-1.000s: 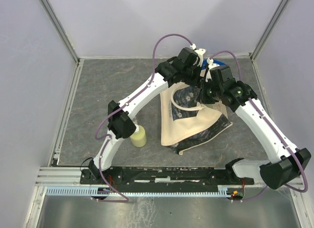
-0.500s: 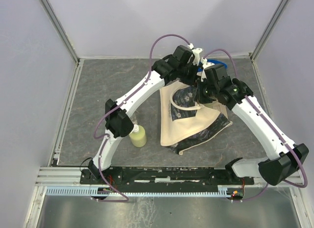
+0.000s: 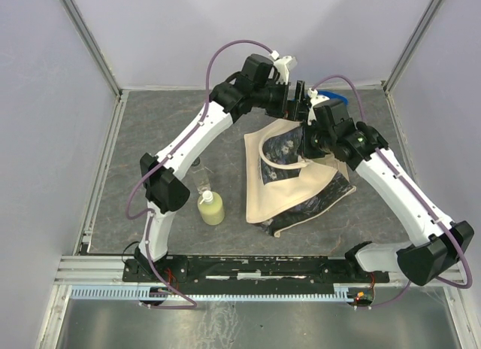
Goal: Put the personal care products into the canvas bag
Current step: Adjust the canvas bag at the center of the board.
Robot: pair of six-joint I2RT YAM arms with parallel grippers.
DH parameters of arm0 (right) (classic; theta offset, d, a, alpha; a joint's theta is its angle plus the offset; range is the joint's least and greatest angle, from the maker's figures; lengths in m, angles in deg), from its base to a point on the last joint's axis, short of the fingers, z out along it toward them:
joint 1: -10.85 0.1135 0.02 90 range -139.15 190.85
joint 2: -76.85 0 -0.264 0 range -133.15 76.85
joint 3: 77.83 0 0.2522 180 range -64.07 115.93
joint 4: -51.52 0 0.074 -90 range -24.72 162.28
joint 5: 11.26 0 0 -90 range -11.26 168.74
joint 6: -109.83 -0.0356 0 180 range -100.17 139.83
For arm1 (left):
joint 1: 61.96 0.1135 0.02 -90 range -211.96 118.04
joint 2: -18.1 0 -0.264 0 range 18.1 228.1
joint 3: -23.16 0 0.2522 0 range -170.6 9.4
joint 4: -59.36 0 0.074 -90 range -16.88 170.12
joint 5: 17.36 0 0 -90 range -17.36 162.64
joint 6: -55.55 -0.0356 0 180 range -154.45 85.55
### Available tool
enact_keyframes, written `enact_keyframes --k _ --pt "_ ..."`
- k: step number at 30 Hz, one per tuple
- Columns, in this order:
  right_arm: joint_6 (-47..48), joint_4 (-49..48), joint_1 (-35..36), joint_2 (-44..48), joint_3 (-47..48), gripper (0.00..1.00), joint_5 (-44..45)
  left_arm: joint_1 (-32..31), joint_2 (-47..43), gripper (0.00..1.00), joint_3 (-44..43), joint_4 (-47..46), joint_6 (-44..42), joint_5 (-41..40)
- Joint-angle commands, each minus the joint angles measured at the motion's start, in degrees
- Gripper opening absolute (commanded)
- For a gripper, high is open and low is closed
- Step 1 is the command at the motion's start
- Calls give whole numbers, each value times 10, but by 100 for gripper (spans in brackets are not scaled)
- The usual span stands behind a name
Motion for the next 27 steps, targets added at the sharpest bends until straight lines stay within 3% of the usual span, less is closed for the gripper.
enact_keyframes --k 1,19,27 --pt "-5 -44 13 -16 3 1 -22 -10 -58 100 -1 -70 32 78" --pt "-11 -53 70 -48 45 1 2 -35 2 100 1 -72 14 96" --pt "-3 -44 74 -10 48 1 56 -38 13 100 1 -69 11 98"
